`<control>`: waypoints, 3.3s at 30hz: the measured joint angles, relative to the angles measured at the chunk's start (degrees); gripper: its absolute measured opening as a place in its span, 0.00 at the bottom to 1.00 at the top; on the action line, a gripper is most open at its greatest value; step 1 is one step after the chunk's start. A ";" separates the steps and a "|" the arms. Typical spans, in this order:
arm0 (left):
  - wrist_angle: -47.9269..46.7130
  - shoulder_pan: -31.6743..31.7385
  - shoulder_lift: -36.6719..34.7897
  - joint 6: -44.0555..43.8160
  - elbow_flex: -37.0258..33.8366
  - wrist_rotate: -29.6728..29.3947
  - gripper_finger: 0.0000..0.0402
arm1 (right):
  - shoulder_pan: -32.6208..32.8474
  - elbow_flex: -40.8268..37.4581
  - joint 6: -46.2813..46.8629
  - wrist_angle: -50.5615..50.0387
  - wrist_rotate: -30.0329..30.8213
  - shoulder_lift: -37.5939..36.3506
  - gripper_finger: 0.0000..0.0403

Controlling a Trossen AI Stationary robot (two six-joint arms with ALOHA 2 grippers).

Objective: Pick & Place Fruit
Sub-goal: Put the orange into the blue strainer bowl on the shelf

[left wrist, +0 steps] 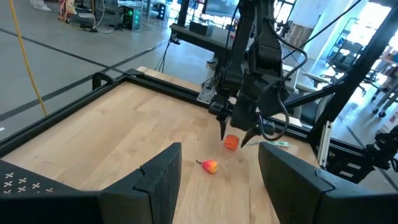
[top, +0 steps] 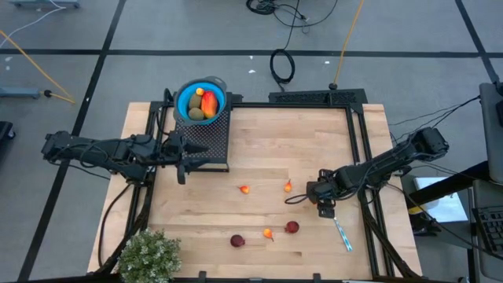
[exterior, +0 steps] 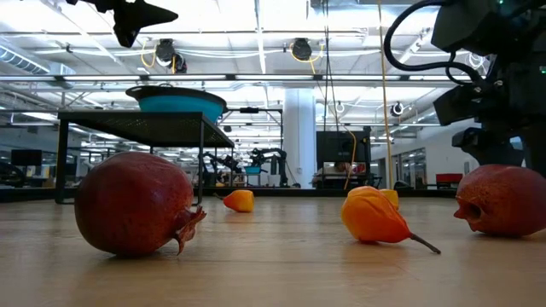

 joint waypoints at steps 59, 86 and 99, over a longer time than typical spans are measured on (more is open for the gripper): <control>30.72 0.17 13.91 -20.14 0.00 0.68 0.53 | -8.37 9.14 -77.19 48.92 24.03 -17.76 0.33; 39.22 8.93 36.97 -18.14 17.42 15.15 0.53 | -9.26 9.14 -81.55 57.66 23.54 -17.13 0.33; 38.23 11.74 46.13 -18.12 26.87 24.01 0.53 | -7.89 9.14 -81.27 60.23 23.30 -17.02 0.33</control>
